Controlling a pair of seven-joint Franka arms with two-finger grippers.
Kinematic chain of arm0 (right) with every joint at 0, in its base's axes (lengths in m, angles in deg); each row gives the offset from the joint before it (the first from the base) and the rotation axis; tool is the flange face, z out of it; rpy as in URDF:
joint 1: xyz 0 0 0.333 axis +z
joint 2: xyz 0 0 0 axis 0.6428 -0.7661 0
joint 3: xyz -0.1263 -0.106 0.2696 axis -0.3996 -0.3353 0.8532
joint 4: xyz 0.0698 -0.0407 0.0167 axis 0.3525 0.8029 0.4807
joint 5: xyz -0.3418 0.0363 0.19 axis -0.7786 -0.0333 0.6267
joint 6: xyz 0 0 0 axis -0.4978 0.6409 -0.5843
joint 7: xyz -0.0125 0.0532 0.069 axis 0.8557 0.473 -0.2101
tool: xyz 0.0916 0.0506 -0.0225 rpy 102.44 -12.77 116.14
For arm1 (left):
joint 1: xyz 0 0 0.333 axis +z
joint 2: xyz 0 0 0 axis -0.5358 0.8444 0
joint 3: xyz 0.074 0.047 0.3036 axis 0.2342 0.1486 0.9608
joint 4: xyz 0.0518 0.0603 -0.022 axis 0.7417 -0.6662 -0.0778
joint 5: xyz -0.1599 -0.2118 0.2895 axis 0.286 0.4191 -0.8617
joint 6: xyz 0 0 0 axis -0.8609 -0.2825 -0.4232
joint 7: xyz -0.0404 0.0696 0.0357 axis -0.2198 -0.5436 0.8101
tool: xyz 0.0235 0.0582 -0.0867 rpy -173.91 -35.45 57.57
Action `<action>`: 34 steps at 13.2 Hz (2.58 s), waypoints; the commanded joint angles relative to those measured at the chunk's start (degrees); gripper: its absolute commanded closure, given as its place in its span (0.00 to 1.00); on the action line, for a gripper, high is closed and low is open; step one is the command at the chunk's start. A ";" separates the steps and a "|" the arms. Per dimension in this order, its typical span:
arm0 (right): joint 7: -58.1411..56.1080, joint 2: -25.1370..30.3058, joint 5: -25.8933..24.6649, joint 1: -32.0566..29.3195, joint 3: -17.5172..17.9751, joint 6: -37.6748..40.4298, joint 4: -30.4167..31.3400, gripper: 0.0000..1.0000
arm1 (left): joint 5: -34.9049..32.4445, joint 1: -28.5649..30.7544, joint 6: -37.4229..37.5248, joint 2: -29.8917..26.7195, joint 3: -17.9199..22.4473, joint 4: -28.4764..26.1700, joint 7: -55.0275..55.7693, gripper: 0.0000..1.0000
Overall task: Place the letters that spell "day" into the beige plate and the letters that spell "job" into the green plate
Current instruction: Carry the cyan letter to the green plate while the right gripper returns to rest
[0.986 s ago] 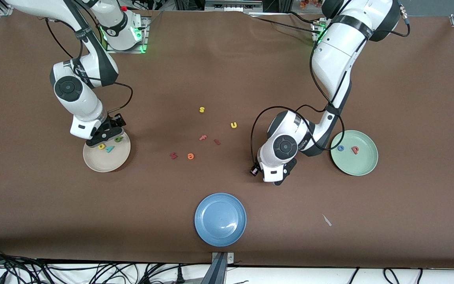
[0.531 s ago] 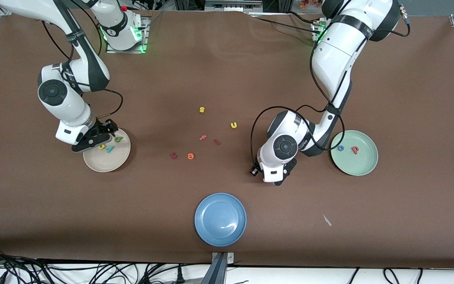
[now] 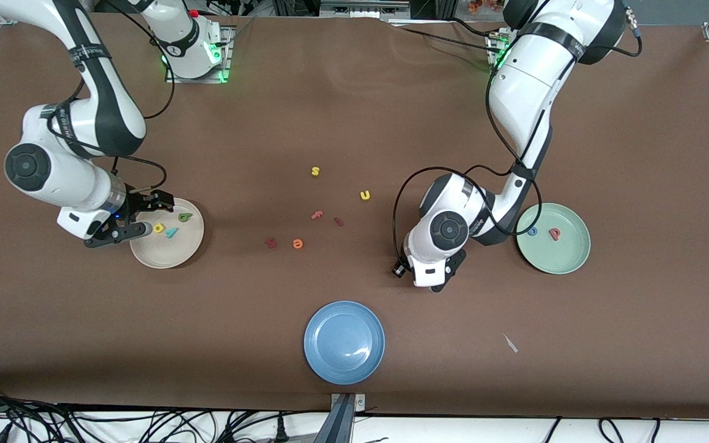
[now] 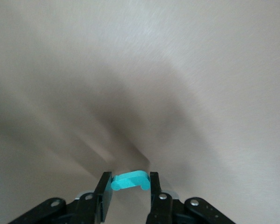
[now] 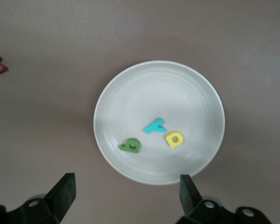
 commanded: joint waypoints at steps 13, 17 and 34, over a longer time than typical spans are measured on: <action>-0.53 4.43 2.48 0.20 -3.11 37.35 -27.25 0.02 | -1.41 25.73 33.42 -21.48 0.48 -13.58 -45.71 0.86; 0.09 10.05 4.24 5.64 -8.64 40.46 -26.40 0.02 | -5.29 31.72 22.21 -21.48 0.48 -23.85 -55.15 0.86; 1.32 19.46 7.41 11.10 -15.76 33.08 -13.21 0.00 | -5.56 31.82 17.25 -25.78 0.65 -16.52 -57.00 0.00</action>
